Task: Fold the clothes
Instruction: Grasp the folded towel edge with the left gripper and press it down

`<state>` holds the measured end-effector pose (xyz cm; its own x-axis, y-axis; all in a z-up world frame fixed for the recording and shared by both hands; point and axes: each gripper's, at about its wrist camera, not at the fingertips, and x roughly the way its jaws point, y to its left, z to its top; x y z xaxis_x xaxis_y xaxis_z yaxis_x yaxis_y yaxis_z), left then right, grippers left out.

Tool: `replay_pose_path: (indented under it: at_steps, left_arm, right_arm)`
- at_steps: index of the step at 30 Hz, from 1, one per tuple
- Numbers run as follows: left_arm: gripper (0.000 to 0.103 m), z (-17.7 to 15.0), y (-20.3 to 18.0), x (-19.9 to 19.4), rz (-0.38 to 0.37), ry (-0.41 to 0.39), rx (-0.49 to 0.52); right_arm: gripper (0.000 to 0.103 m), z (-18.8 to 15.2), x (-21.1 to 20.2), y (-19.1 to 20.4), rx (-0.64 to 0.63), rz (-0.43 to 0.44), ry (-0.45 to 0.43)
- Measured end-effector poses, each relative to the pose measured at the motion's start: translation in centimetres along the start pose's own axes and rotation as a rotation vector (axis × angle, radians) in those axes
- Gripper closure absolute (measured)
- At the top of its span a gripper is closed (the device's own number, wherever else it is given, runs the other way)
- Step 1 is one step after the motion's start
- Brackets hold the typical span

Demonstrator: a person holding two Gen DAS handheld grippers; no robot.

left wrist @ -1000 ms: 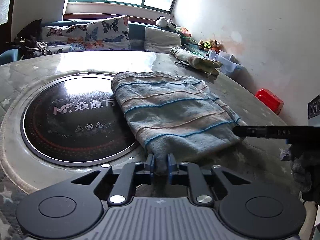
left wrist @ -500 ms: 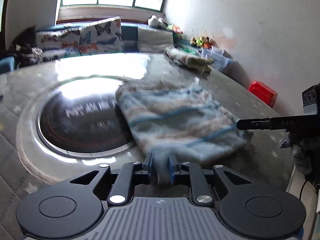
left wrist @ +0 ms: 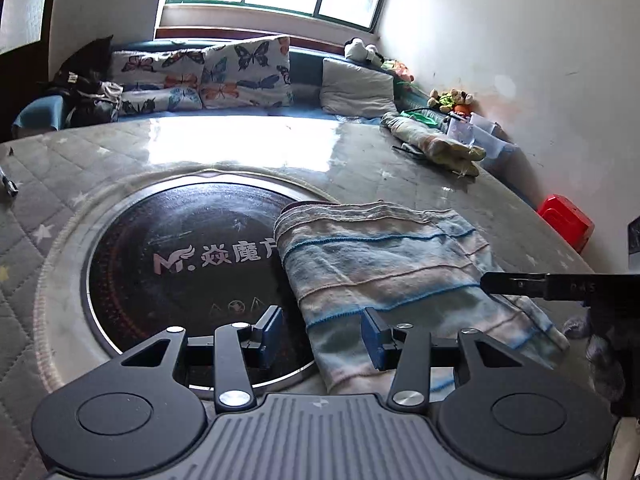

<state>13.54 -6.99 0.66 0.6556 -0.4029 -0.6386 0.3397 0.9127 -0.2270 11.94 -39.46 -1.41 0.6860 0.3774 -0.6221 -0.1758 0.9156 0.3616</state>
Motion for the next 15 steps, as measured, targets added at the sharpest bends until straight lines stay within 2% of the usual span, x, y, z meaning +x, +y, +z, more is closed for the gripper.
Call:
replay_pose_path:
  at_steps: [2,6,9,11,13,15]
  left_arm:
    - [0.056,0.1,0.2,0.6,-0.003,0.012,-0.014]
    - [0.057,0.2,0.3,1.3,-0.012,0.025,-0.029]
    - [0.058,0.2,0.3,1.7,-0.018,0.037,-0.040]
    - [0.065,0.1,0.2,2.0,-0.026,0.042,-0.046]
    - [0.077,0.0,0.1,2.0,-0.036,0.037,-0.048]
    - [0.085,0.1,-0.1,1.8,-0.041,0.027,-0.042]
  right_arm:
    - [0.045,0.0,0.3,0.3,0.003,0.002,0.000]
    - [0.067,-0.1,0.7,0.7,0.016,0.027,0.004]
    - [0.077,-0.3,0.6,0.9,0.022,0.039,-0.008]
    - [0.082,-0.4,0.5,1.1,0.026,0.047,-0.016]
    - [0.085,-0.5,0.3,1.3,0.028,0.052,-0.025]
    - [0.086,-0.6,-0.2,1.4,0.026,0.051,-0.040]
